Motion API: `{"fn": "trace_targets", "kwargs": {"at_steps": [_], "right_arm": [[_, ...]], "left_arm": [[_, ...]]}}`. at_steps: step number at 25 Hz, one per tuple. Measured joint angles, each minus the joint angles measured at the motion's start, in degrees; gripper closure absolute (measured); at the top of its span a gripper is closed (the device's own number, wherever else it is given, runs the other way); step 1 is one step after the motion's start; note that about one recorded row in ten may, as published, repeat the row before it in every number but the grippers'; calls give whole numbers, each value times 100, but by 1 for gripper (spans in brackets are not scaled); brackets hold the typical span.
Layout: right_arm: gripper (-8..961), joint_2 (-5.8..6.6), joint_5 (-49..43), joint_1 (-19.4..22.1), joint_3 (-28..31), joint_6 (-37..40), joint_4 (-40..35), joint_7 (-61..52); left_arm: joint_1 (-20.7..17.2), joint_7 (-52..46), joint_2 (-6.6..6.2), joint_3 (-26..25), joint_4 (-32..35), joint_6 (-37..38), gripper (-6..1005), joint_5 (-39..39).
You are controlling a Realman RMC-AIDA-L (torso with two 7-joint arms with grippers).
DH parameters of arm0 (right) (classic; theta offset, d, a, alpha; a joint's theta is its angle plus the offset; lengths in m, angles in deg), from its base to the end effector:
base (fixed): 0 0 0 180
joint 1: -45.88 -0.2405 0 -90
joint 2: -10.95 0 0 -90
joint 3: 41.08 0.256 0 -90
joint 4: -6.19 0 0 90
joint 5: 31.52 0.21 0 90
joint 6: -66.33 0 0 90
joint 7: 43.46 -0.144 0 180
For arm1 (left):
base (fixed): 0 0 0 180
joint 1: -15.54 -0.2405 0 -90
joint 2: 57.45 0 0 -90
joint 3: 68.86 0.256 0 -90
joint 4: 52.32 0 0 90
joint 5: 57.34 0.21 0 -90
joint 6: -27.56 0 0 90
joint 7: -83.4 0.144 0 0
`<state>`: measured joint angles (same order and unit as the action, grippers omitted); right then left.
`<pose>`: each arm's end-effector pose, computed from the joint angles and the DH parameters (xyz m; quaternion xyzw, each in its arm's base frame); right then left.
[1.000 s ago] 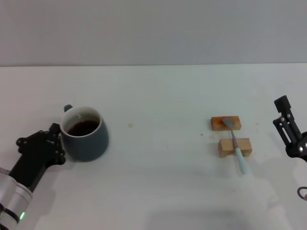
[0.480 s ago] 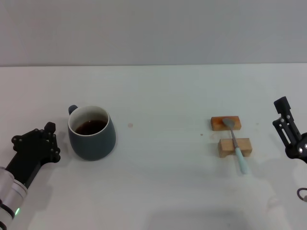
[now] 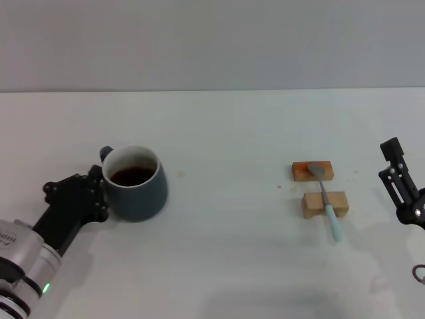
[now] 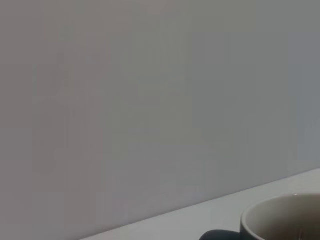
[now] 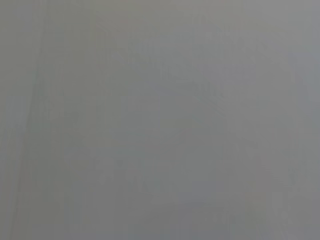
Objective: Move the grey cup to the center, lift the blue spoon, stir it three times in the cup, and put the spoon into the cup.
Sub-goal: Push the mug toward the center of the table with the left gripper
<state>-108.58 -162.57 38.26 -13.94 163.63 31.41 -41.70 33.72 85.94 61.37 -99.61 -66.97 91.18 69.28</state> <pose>0.2647 0.2088 -0.0377 -0.6720 0.1019 0.4753 0.5586 -0.3345 0.2809 -0.0632 -0.7809 -0.1927 -0.2179 0.5528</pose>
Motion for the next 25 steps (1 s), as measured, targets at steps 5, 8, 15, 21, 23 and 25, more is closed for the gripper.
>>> {"fn": "trace_targets", "kwargs": {"at_steps": [5,8,15,21,23,25], "right_arm": [[241,0,13,7,-77,8,0,0],[242,0,22,7,-94,29,0,0],[245,0,31,13,-142,69,0,0],[248,-1,35,15,-149,70,0,0],[248,0,36,15,-149,69,0,0],[249,-1,37,15,-148,70,0,0]], "left_arm": [[45,0,4,273,-160,-1,962,3],[77,0,15,400,-213,-4,959,3],[81,-20,20,585,-342,6,954,2],[59,-15,6,615,-374,-2,949,-30],[58,-22,2,607,-372,-1,947,-33],[59,-31,0,605,-382,-1,946,-25]]}}
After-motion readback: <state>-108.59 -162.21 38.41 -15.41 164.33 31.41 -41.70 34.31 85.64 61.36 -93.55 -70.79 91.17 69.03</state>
